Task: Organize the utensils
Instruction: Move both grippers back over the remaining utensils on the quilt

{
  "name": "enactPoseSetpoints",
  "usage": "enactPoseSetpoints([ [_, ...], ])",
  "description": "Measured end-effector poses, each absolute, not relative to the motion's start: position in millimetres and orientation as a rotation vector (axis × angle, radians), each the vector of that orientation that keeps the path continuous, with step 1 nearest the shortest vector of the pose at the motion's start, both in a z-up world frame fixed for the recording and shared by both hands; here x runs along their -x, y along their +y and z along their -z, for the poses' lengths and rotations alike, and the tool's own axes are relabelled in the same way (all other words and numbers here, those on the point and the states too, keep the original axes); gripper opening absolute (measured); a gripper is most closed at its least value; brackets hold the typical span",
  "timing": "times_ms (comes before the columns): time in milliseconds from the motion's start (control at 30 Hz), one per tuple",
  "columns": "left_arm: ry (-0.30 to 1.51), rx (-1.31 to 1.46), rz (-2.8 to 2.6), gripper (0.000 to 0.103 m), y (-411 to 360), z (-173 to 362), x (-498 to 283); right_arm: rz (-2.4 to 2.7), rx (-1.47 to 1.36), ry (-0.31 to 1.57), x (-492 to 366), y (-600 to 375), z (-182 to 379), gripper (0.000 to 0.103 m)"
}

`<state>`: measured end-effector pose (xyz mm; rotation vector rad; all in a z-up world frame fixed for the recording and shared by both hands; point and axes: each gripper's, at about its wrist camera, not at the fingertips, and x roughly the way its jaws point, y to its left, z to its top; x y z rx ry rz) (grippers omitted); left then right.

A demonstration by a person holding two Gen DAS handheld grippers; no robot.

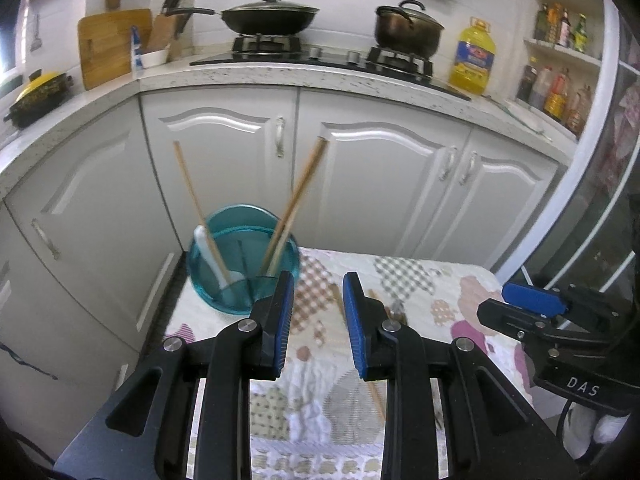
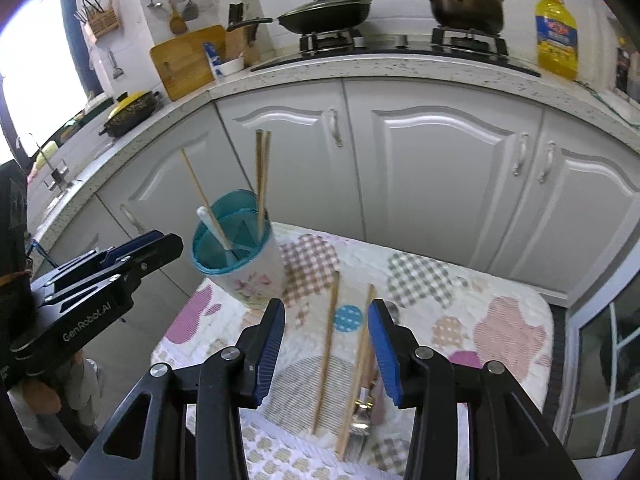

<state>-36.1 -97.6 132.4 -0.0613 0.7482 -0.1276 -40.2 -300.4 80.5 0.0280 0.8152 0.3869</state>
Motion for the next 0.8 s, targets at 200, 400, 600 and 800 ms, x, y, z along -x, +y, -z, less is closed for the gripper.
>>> enactPoseSetpoints([
  [200, 0.768, 0.039, 0.159, 0.024, -117.6, -125.1, 37.8, -0.37, -0.039, 0.829, 45.1, -315.7, -74.5, 0.042],
  [400, 0.791, 0.029, 0.175, 0.024, -128.5, -115.2, 35.8, -0.362, -0.054, 0.853, 45.0, -327.1, -64.3, 0.042],
  [600, 0.812, 0.026, 0.182, 0.024, -134.6, -106.5, 32.3, -0.36, -0.055, 0.881, 42.8, -329.3, -54.5, 0.042],
  [800, 0.827, 0.032, 0.187, 0.024, -136.5, -100.4, 30.2, -0.343, -0.067, 0.879, 40.1, -330.9, -50.0, 0.042],
])
